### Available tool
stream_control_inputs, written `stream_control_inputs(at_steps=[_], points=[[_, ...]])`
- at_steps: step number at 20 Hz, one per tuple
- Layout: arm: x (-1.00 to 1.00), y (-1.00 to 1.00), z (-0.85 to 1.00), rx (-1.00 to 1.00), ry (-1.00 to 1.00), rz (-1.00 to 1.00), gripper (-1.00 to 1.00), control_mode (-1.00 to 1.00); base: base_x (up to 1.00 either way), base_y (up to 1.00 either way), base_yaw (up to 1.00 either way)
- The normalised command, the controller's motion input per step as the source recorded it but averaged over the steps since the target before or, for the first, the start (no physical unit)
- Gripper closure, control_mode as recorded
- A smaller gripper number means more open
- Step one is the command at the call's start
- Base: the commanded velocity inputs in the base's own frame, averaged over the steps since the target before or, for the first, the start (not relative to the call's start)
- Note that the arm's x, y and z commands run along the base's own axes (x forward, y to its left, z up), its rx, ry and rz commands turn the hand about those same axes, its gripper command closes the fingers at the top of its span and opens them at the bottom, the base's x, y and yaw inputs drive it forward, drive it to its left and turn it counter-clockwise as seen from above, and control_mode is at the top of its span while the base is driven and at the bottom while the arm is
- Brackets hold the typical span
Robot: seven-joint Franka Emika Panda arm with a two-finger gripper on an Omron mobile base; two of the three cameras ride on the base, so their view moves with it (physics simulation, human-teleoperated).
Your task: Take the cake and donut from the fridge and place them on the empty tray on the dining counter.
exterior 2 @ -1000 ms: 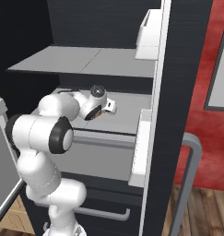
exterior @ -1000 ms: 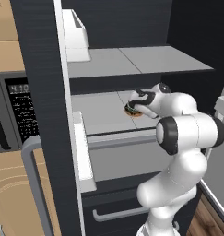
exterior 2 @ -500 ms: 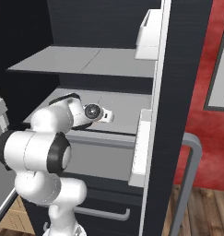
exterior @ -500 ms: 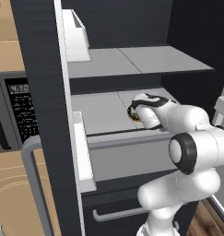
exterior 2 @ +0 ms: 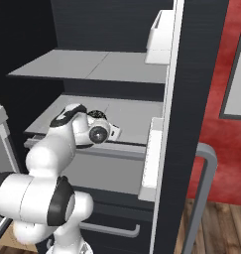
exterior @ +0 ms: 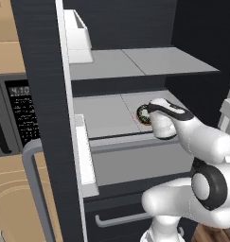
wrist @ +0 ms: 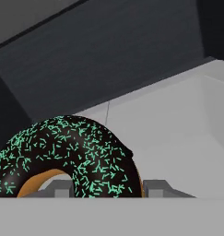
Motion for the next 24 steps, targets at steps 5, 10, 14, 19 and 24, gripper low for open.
stream_control_inputs(at_steps=[5,10,14,19,24], points=[[-0.19,-0.06,0.98,0.13,0.0,-0.07,1.0,-1.0,0.0,0.0,0.0],[-0.67,-0.2,0.81,0.06,0.1,-0.13,1.0,-1.0,0.0,0.0,0.0],[-0.7,-0.19,0.89,0.03,0.27,-0.05,1.0,-1.0,0.0,0.0,0.0],[-0.69,-0.15,1.0,0.11,0.23,0.0,1.0,-1.0,0.0,0.0,0.0],[-0.74,-0.25,1.0,0.15,0.2,0.0,1.0,-1.0,0.0,0.0,0.0]])
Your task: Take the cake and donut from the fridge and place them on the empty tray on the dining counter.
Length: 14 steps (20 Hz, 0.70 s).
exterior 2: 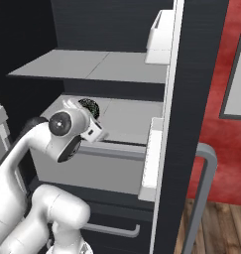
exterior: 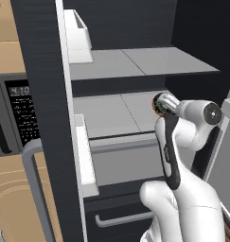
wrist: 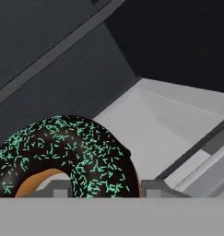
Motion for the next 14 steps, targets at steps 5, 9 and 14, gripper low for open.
stream_control_inputs(at_steps=[5,9,14], points=[[-1.0,-0.15,0.75,0.05,0.24,0.0,1.0,-1.0,0.0,0.0,0.0],[-0.92,0.4,0.7,-0.1,0.33,0.0,1.0,-1.0,0.0,0.0,0.0],[-0.9,0.02,0.4,-0.03,0.07,0.14,1.0,-1.0,0.0,0.0,0.0]])
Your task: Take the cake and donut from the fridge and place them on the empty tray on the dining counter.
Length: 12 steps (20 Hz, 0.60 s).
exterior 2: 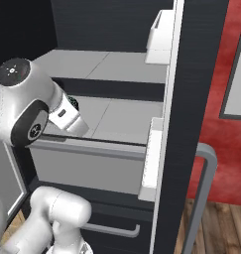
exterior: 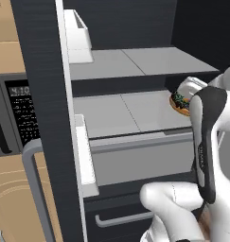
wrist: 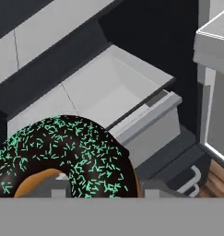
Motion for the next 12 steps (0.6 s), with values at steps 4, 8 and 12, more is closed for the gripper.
stream_control_inputs(at_steps=[4,8,12], points=[[-0.99,0.01,0.01,-0.03,-0.2,0.26,1.0,-1.0,0.0,0.0,0.0],[-0.72,0.08,0.0,-0.15,-0.36,0.17,1.0,-1.0,0.0,0.0,0.0],[-0.46,0.04,0.01,-0.2,-0.36,0.0,1.0,-1.0,0.0,0.0,0.0]])
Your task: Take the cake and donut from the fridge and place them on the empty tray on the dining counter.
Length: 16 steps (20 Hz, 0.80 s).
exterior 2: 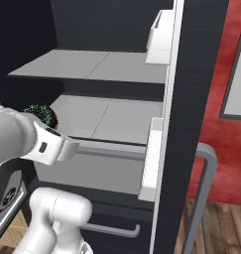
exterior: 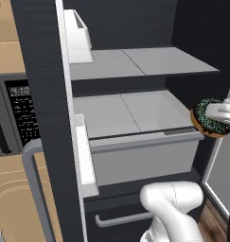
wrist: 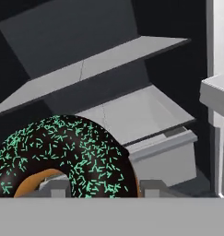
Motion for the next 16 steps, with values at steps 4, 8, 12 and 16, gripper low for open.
stream_control_inputs(at_steps=[4,8,12,16], points=[[-0.02,0.08,0.05,-0.12,-0.22,-0.2,1.0,-1.0,0.0,0.0,0.0],[0.0,0.04,0.2,-0.04,-0.24,-0.08,1.0,-1.0,0.0,0.0,0.0],[-0.18,0.0,0.48,0.0,-0.24,-0.01,1.0,-1.0,0.0,0.0,0.0],[-0.25,-0.05,0.07,0.0,0.0,0.0,1.0,1.0,-0.75,-0.01,0.0]])
